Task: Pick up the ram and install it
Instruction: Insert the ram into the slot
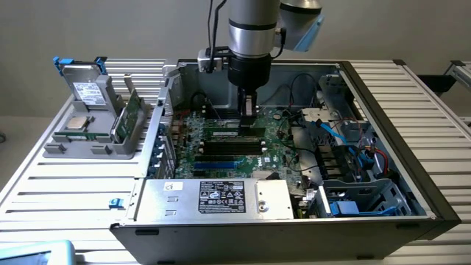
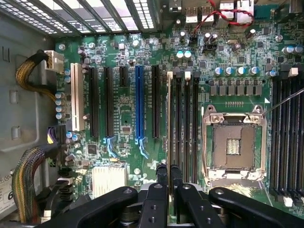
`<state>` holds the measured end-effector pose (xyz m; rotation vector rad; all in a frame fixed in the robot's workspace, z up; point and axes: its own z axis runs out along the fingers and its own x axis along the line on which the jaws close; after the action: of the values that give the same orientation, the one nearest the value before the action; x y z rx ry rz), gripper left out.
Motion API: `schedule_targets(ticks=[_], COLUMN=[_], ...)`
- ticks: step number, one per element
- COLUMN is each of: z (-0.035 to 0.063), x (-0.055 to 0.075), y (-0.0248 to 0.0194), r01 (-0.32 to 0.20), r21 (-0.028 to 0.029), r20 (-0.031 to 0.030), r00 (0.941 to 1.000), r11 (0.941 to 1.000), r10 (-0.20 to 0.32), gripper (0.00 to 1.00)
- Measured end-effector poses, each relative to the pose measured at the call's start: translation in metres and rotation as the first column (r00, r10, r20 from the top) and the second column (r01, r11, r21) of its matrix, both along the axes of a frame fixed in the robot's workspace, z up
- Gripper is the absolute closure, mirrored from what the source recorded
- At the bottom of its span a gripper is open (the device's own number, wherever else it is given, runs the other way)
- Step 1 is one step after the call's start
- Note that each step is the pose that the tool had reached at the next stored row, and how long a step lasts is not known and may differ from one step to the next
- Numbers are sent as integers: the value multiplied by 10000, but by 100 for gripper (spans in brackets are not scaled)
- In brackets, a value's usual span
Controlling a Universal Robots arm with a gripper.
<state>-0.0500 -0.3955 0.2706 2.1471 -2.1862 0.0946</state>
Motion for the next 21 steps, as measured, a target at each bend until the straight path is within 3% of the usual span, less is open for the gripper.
schedule_targets(ticks=[4, 10, 21], z=[-66, -80, -238], x=[-6, -7, -6], y=[0, 3, 7], r01=[-1, -1, -22], r21=[73, 74, 71], r20=[2, 1, 31], r00=[10000, 10000, 10000], r11=[10000, 10000, 10000], r10=[1, 1, 21], gripper=[86, 86, 86])
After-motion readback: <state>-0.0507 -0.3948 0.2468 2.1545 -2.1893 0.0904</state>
